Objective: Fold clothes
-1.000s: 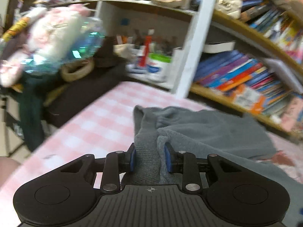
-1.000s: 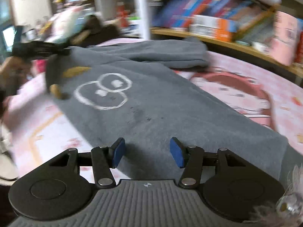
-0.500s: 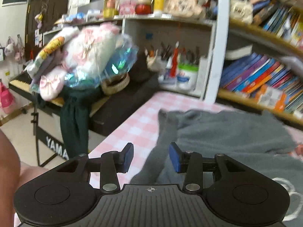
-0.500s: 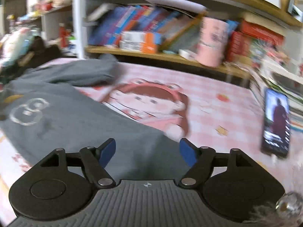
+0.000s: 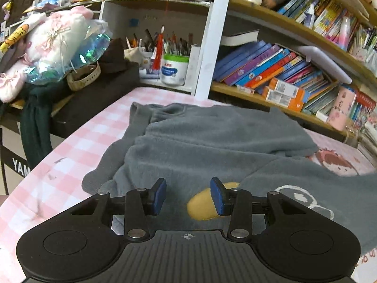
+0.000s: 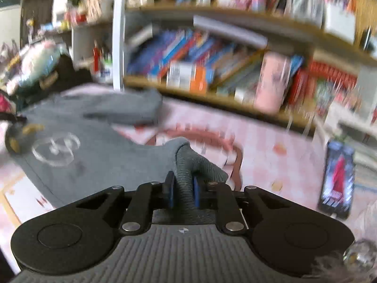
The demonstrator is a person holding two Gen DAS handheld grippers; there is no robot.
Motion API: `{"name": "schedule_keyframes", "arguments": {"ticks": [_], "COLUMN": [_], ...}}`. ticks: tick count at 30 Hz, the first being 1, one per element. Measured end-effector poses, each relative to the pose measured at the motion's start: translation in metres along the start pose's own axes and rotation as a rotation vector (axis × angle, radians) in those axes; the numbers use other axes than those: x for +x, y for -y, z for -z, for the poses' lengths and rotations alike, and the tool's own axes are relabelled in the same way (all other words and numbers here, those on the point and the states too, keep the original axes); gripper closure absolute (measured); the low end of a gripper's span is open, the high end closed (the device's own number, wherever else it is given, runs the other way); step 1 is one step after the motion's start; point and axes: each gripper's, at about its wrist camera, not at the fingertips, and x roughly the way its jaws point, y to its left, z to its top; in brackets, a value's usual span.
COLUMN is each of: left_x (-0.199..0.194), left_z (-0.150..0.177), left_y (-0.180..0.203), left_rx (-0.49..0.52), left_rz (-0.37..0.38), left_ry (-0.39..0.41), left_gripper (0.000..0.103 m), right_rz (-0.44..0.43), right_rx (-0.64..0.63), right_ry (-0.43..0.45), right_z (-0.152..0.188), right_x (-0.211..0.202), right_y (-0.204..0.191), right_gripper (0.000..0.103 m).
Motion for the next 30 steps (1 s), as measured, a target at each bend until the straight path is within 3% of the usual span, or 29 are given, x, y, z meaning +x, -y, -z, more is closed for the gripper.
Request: {"name": "schedule_keyframes", "arguments": {"ticks": [2,5,8,11,13,16,19,22,23,25,30], "left_x": [0.000,-0.002,-0.011,-0.015,-0.012,-0.003,0.004,0.001,-0.001,-0.006,0.007], "left_z": [0.002,0.004,0.005,0.006,0.007,0.010,0.012,0.010,0.008,0.002,-0.015], "left_y": [-0.004,-0.008,-0.012,-0.017,-0.020,-0.024,-0.039,-0.040,-0.034,-0.023,0.001], "left_rx": [-0.015,-0.031,-0.039,-0.056,-0.073,-0.090,-0.132,-0.124,-0.097,-0.052,-0.035], "left_rz": [-0.005,-0.016,-0.034,-0.040,-0.029,-0.028,-0.084,-0.085,-0.087,-0.072,0.062], "left_ry": [-0.003,-0.005,0.009,0.023,0.020,-0.009,-0.029,-0.036,-0.032,0.000,0.055], "left_gripper": [0.062,0.062,0.062,0.061,0.063,0.071,0.083,0.082,0.080,0.066,0.049], "right_rz": [0.058,0.086,0.136,0.163,0.119,0.029,0.019,-0.003,-0.015,-0.039,-0.160], "right_rx": [-0.006,0.069,0.071,0.048,0.010,-0.025,-0.026,0.021,0.042,0.076,0.182], "right_ry": [-0.031,-0.177,-0.172,-0.092,-0.063,-0.088,-0.131,-0.151,-0.152,-0.142,-0.116], "right_z": [0.006,0.031,0.038,0.029,0.023,0.020,0.025,0.027,0.027,0.020,-0.006], "right_x": [0.000,0.024,0.026,0.016,0.015,0.026,0.037,0.046,0.048,0.052,0.078], "right_y": [0.003,0.018,0.022,0.018,0.010,-0.001,-0.007,-0.004,-0.002,0.000,-0.004], "right_gripper": [0.083,0.073,0.054,0.054,0.056,0.065,0.066,0.066,0.064,0.062,0.053]}}
